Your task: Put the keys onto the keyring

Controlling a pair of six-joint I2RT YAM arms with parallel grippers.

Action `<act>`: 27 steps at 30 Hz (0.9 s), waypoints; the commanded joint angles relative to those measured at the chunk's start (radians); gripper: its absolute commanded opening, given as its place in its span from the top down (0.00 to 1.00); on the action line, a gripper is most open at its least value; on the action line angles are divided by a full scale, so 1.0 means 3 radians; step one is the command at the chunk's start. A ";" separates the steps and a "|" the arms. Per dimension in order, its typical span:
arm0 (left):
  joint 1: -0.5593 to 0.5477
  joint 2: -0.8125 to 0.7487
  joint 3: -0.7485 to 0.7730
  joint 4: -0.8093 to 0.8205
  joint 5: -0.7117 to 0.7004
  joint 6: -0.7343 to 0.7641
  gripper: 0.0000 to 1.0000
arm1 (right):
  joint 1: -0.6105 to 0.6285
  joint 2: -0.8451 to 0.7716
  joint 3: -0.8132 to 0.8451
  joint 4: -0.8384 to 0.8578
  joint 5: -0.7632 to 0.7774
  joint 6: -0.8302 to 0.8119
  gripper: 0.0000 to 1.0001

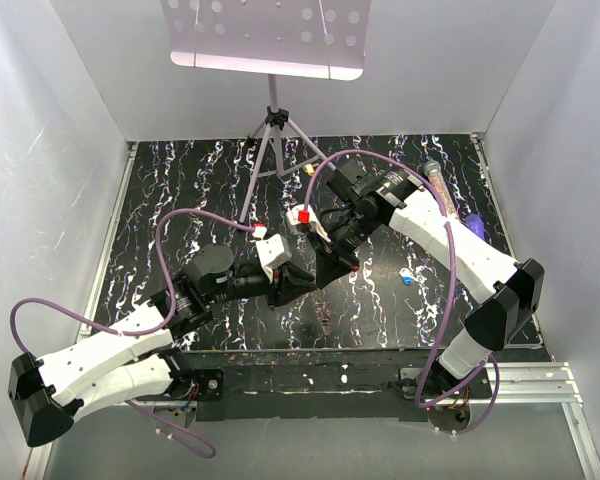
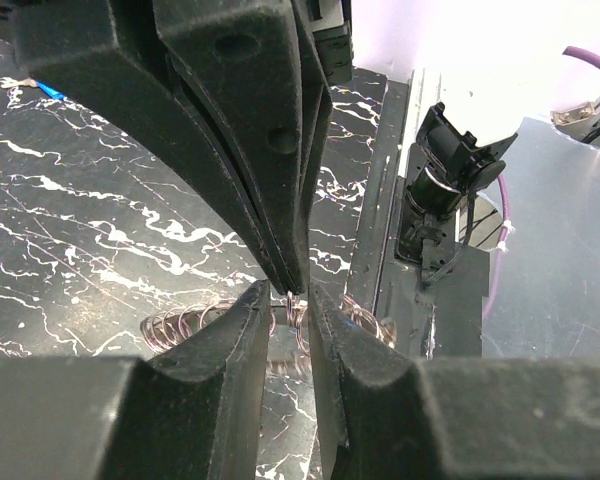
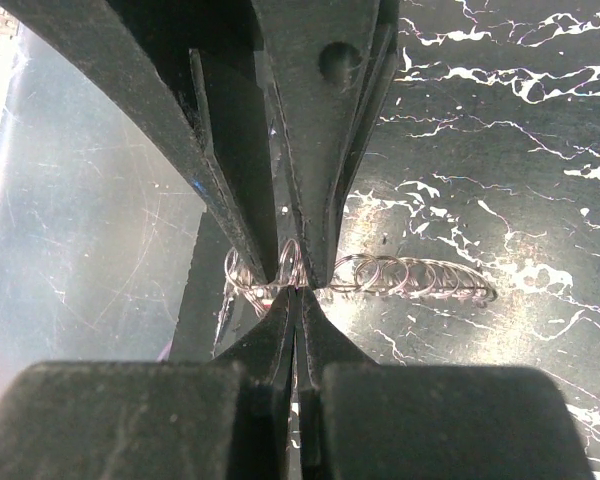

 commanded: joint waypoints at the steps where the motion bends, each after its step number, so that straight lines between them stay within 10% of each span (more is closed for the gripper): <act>1: 0.0015 0.0035 0.0024 0.0058 0.0060 -0.0007 0.80 | 0.0020 -0.0099 0.0010 -0.0028 -0.0168 0.0034 0.99; 27: 0.0020 0.0015 -0.0047 -0.0121 -0.0114 0.0044 0.86 | 0.0020 -0.0094 0.0010 -0.0017 -0.0168 0.0054 0.99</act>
